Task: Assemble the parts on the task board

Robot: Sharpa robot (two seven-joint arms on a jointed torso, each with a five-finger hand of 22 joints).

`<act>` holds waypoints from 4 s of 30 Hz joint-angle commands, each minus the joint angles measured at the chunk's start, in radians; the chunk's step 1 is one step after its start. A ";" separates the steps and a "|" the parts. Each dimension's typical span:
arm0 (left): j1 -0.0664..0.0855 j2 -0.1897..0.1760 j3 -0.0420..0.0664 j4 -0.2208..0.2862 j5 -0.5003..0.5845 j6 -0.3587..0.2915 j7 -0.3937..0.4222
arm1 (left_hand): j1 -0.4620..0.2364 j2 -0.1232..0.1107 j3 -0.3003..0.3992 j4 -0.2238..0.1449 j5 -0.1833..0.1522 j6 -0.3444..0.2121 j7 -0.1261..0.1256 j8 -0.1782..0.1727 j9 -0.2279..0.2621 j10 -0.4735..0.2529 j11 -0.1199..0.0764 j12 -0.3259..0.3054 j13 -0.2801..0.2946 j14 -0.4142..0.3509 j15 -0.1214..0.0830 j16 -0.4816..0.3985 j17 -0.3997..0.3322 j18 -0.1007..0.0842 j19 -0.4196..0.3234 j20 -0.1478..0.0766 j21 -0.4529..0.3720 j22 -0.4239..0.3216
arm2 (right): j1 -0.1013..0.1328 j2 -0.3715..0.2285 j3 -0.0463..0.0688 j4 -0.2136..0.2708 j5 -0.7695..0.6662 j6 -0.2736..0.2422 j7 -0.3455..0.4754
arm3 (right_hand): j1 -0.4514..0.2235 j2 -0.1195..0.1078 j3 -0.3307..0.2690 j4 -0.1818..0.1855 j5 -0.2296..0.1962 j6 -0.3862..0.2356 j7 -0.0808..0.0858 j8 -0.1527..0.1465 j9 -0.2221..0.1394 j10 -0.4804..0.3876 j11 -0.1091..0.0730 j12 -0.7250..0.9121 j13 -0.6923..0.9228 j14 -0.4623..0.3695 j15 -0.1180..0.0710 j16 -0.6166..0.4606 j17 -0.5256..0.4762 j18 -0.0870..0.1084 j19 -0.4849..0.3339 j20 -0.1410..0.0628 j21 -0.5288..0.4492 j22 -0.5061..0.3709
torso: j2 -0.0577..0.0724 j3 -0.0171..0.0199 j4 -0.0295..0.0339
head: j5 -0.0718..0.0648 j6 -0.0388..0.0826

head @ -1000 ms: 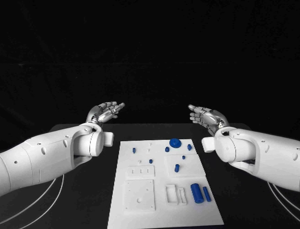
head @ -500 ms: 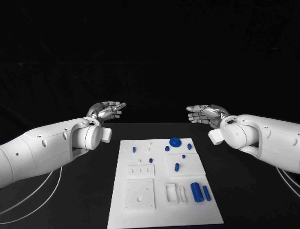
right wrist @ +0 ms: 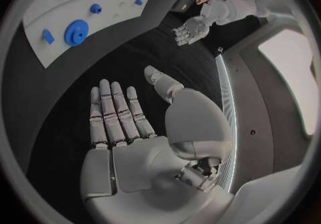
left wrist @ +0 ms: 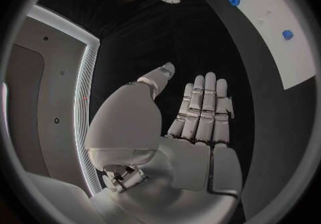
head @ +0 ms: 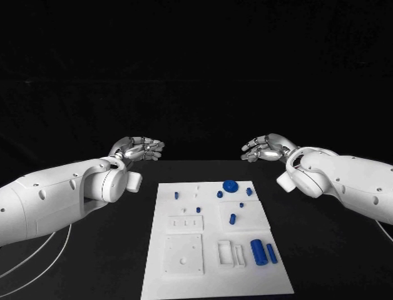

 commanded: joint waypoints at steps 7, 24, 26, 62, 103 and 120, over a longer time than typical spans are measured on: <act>0.002 -0.026 0.002 0.074 -0.052 0.039 0.038 | -0.045 0.021 0.028 -0.094 0.010 0.042 0.013 -0.048 -0.009 0.034 -0.002 -0.044 -0.011 0.024 -0.006 -0.025 0.002 -0.004 0.024 -0.009 -0.005 0.005 | 0.000 0.004 0.001 0.040 -0.553 -0.028 0.018 | 0.023 -0.032 0.094 -0.044 -0.060 0.148 0.016 0.013 -0.014 0.200 -0.078 0.016 0.001 0.446 -0.171 0.202 0.148 0.104 0.477 -0.081 0.197 0.017 | 0.037 -0.0002 0.0105 | -0.010 0.022; 0.006 -0.132 0.005 0.279 -0.071 0.079 0.032 | -0.081 0.028 0.044 -0.132 0.030 0.051 0.014 -0.069 -0.006 0.049 0.004 -0.065 -0.016 0.048 -0.011 -0.027 0.012 -0.001 0.043 -0.014 0.000 0.010 | 0.000 0.014 0.003 0.098 -0.907 -0.045 -0.041 | 0.097 -0.067 0.070 -0.048 -0.022 0.236 -0.014 -0.012 -0.036 0.297 -0.119 -0.032 -0.001 0.559 -0.214 0.624 0.406 0.104 0.694 -0.224 0.556 0.044 | 0.104 0.0057 0.0356 | -0.030 0.049; 0.007 -0.138 0.005 0.292 -0.073 0.081 0.031 | -0.083 0.028 0.044 -0.133 0.030 0.052 0.014 -0.070 -0.006 0.049 0.004 -0.066 -0.016 0.048 -0.011 -0.028 0.012 -0.001 0.043 -0.014 0.000 0.010 | -0.001 0.015 0.003 0.098 -0.920 -0.043 -0.046 | 0.095 -0.068 0.074 -0.048 -0.022 0.238 -0.015 -0.014 -0.037 0.297 -0.118 -0.038 -0.002 0.556 -0.213 0.636 0.407 0.104 0.691 -0.226 0.573 0.044 | 0.110 0.0065 0.0385 | -0.032 0.051; 0.018 -0.156 0.006 0.351 -0.081 0.086 0.023 | -0.104 0.024 0.048 -0.145 0.026 0.052 0.015 -0.080 -0.004 0.047 0.005 -0.080 -0.020 0.043 -0.008 -0.038 0.013 -0.002 0.040 -0.013 -0.002 0.012 | -0.029 0.042 0.003 0.098 -1.058 -0.010 -0.095 | 0.061 -0.078 0.117 -0.039 -0.058 0.257 -0.019 -0.022 -0.037 0.313 -0.118 -0.058 -0.003 0.547 -0.213 0.697 0.386 0.104 0.697 -0.234 0.657 0.042 | 0.168 0.0040 0.0674 | -0.065 0.072; 0.021 -0.158 0.006 0.347 -0.081 0.084 0.018 | -0.108 0.021 0.054 -0.153 0.026 0.051 0.016 -0.086 -0.002 0.046 0.005 -0.087 -0.022 0.043 -0.008 -0.042 0.015 -0.001 0.039 -0.012 -0.002 0.013 | -0.033 0.044 0.012 0.136 -1.140 -0.100 -0.186 | 0.051 -0.071 0.266 0.004 -0.069 0.358 -0.063 0.023 0.005 0.438 -0.168 -0.019 0.076 0.532 -0.262 0.734 0.342 0.104 0.688 -0.239 0.730 0.038 | 0.187 0.0044 0.0668 | -0.059 0.088; 0.022 -0.155 0.006 0.350 -0.086 0.081 0.014 | -0.110 0.017 0.057 -0.158 0.028 0.051 0.016 -0.088 -0.001 0.047 0.004 -0.091 -0.022 0.043 -0.007 -0.044 0.016 -0.001 0.038 -0.011 -0.002 0.014 | -0.029 0.092 0.034 0.146 -1.175 -0.154 -0.240 | 0.051 -0.079 0.277 0.006 -0.069 0.363 -0.066 0.025 0.009 0.440 -0.170 -0.021 0.082 0.533 -0.263 0.739 0.340 0.104 0.689 -0.241 0.736 0.038 | 0.192 0.0027 0.0700 | -0.059 0.103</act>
